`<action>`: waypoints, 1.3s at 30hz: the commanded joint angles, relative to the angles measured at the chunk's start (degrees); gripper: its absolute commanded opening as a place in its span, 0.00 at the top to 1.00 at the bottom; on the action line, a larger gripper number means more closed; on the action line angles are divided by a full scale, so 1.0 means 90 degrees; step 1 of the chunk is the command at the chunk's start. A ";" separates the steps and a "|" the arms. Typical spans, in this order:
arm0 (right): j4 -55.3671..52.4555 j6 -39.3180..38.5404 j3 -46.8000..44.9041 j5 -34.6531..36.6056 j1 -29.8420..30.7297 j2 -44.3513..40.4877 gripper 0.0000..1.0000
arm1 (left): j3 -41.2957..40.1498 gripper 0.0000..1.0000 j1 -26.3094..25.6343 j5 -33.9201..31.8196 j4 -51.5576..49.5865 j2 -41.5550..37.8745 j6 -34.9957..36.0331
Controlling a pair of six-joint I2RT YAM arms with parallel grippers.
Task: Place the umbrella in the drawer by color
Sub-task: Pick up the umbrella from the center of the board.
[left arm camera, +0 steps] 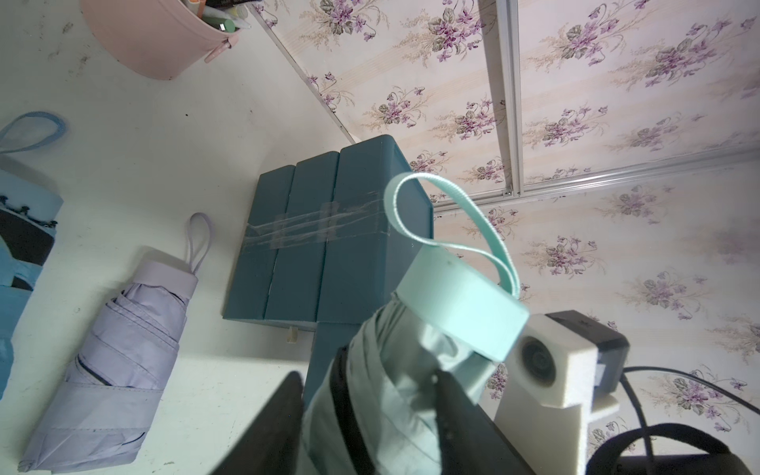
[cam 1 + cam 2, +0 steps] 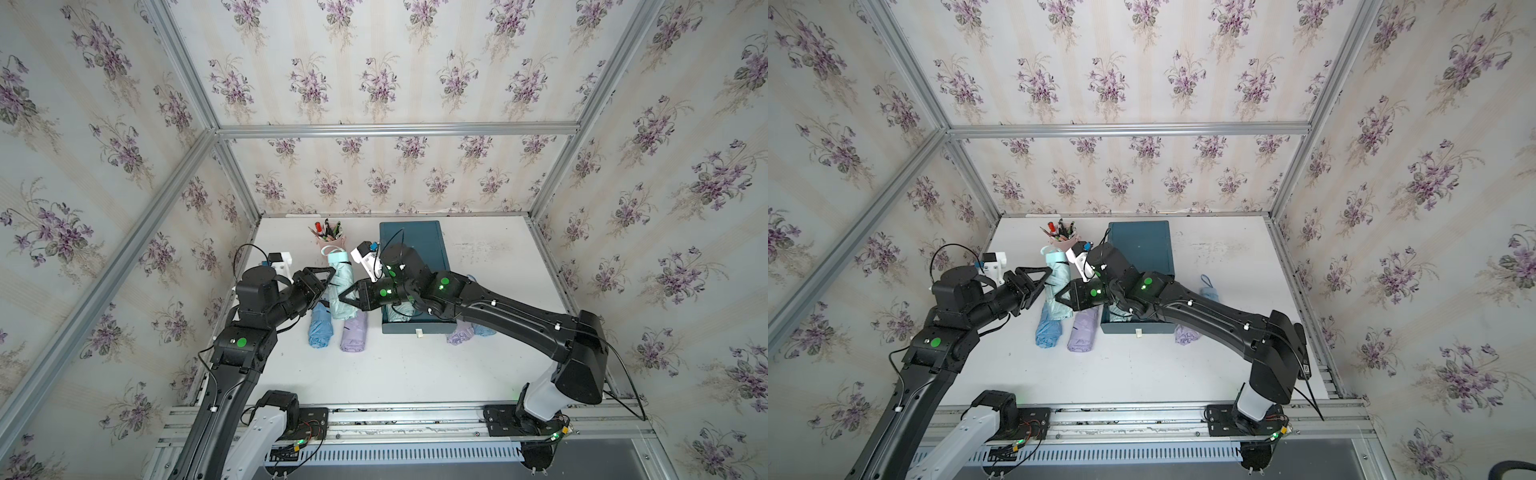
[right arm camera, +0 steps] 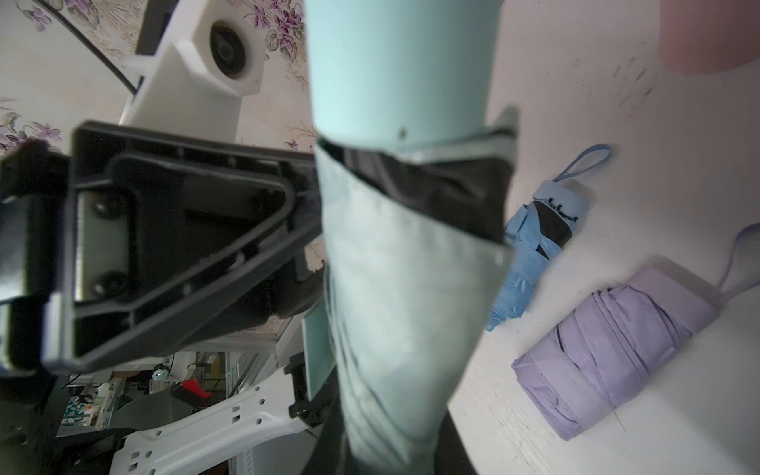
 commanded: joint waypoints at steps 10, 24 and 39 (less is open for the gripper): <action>0.0854 0.0485 -0.0614 -0.1765 -0.0777 -0.1112 0.91 | -0.1043 0.08 -0.0005 0.2616 0.3695 0.0070 0.0313; 0.1281 0.0958 -0.0954 -0.2523 -0.0777 -0.1306 0.91 | -0.0578 0.53 -0.0185 0.3628 0.4503 0.0807 0.0612; 0.1454 0.1061 -0.1292 -0.1393 -0.0777 -0.1678 0.49 | -0.0683 1.00 -0.0523 0.2390 0.4405 0.0888 -0.0012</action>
